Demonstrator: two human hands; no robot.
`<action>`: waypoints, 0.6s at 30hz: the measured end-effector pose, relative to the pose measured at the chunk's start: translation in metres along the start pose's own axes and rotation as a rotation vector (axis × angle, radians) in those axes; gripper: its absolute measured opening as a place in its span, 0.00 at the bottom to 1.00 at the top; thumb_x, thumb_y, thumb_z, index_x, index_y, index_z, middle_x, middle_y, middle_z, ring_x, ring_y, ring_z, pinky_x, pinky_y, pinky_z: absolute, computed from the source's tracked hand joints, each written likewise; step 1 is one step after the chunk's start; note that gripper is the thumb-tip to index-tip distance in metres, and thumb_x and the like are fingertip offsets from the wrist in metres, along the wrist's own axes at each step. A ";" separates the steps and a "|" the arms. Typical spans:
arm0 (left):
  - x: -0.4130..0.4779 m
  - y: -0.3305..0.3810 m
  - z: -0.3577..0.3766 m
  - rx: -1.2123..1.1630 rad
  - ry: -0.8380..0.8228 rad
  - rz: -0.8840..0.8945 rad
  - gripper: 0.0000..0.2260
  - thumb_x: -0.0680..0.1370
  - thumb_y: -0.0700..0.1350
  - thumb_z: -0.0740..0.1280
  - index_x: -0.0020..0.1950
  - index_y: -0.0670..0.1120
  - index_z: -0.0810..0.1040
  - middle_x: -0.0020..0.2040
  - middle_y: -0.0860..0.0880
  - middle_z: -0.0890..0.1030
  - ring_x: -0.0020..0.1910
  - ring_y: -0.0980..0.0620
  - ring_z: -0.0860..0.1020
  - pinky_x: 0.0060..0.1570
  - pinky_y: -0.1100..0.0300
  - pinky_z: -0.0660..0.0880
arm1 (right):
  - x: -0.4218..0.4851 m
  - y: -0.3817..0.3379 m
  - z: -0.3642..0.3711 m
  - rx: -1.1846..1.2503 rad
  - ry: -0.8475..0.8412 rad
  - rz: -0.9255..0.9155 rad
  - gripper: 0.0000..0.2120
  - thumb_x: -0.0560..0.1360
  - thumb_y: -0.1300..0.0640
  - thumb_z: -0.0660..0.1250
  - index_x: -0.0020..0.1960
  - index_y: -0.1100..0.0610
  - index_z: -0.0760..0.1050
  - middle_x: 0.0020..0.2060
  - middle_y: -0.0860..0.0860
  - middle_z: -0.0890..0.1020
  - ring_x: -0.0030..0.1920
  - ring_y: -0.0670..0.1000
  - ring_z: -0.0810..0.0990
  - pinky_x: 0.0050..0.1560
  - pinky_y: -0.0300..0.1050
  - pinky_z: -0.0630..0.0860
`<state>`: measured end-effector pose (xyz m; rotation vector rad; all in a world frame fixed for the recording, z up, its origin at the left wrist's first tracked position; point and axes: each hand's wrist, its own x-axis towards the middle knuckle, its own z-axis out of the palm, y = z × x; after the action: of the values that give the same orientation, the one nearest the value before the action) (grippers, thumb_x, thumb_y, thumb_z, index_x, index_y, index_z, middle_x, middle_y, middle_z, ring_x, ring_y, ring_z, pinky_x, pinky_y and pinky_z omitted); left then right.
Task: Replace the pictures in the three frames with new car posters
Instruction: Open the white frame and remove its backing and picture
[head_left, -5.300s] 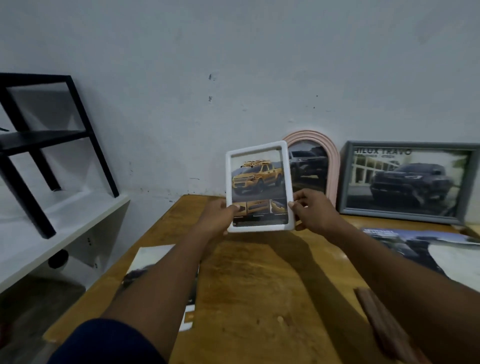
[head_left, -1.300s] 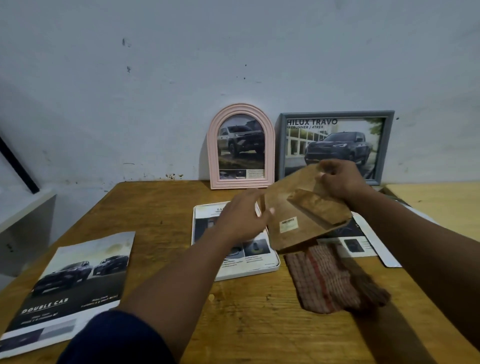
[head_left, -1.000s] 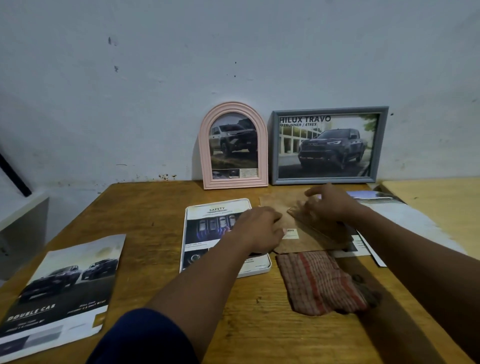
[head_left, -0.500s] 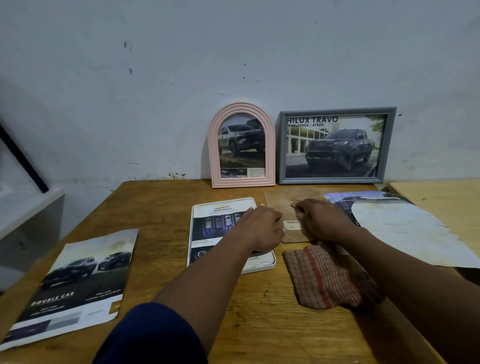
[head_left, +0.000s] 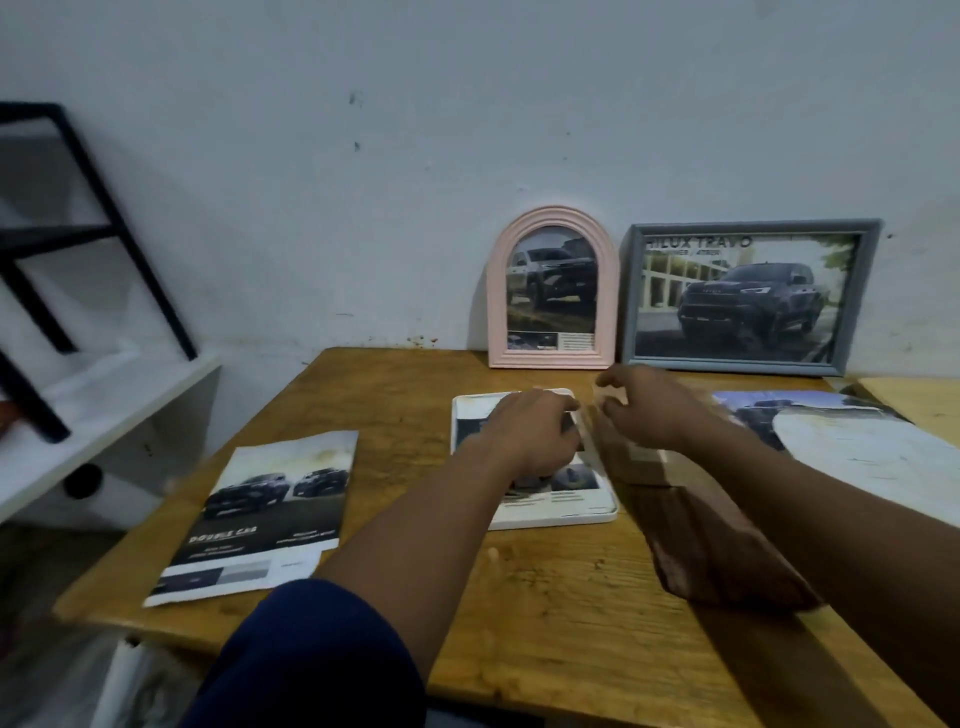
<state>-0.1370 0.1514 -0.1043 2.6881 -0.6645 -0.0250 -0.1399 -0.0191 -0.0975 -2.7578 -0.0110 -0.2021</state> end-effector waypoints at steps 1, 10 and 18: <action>-0.008 -0.011 -0.008 -0.018 0.019 -0.046 0.20 0.81 0.52 0.66 0.74 0.52 0.74 0.70 0.47 0.77 0.66 0.44 0.76 0.63 0.46 0.75 | 0.003 -0.017 0.002 0.045 0.009 -0.021 0.16 0.78 0.52 0.66 0.66 0.52 0.75 0.63 0.51 0.79 0.61 0.54 0.77 0.60 0.54 0.76; -0.099 -0.132 -0.056 -0.157 0.157 -0.442 0.23 0.82 0.53 0.66 0.76 0.53 0.70 0.73 0.47 0.74 0.69 0.44 0.74 0.66 0.47 0.74 | 0.002 -0.159 0.059 0.030 -0.113 -0.229 0.18 0.77 0.46 0.66 0.64 0.51 0.74 0.64 0.53 0.77 0.64 0.57 0.73 0.64 0.58 0.71; -0.095 -0.131 -0.036 -0.159 0.145 -0.319 0.25 0.82 0.55 0.64 0.78 0.50 0.67 0.76 0.47 0.71 0.74 0.46 0.69 0.70 0.46 0.70 | 0.009 -0.108 0.061 -0.128 -0.114 0.014 0.26 0.76 0.40 0.66 0.68 0.52 0.69 0.67 0.55 0.74 0.67 0.58 0.70 0.66 0.61 0.66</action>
<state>-0.1595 0.3150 -0.1240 2.5828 -0.1784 0.0321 -0.1266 0.1039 -0.1126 -2.8927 -0.0089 -0.0427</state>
